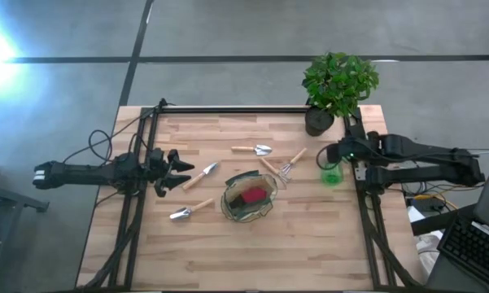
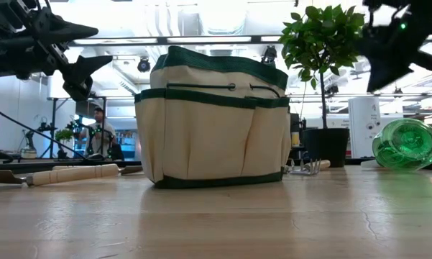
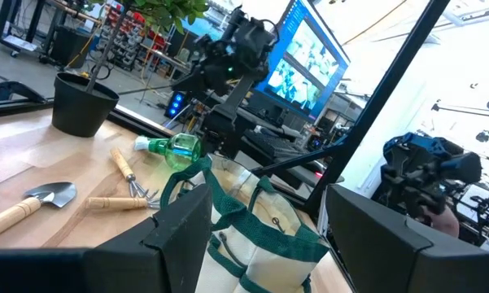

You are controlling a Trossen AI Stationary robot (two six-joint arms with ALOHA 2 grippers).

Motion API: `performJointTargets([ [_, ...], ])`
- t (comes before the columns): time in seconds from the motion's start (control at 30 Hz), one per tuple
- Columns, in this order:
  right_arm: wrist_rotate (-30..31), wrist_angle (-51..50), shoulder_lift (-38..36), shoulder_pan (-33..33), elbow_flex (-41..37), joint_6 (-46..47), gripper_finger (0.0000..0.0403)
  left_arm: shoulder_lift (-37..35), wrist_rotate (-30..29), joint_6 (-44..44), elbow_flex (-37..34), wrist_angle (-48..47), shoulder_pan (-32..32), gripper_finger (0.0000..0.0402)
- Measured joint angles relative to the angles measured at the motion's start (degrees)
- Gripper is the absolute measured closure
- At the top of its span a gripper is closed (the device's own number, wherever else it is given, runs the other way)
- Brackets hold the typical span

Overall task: Pick & Place Garden tools in Gardening bag
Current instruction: Put the green spray bottle into the green gardening bag

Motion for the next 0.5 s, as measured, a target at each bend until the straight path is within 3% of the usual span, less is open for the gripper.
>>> performJointTargets([
  [0.3, -6.34, -2.22, 7.71, -5.98, -0.81, 0.41, 0.0354, 0.00, 0.01, 0.01, 0.00, 0.01, 0.00, 0.0156],
  [0.5, -10.66, -1.99, 14.43, -7.58, -1.18, -2.33, 0.0381, 0.00, 0.02, 0.02, 0.00, -0.01, -0.02, 0.0156],
])
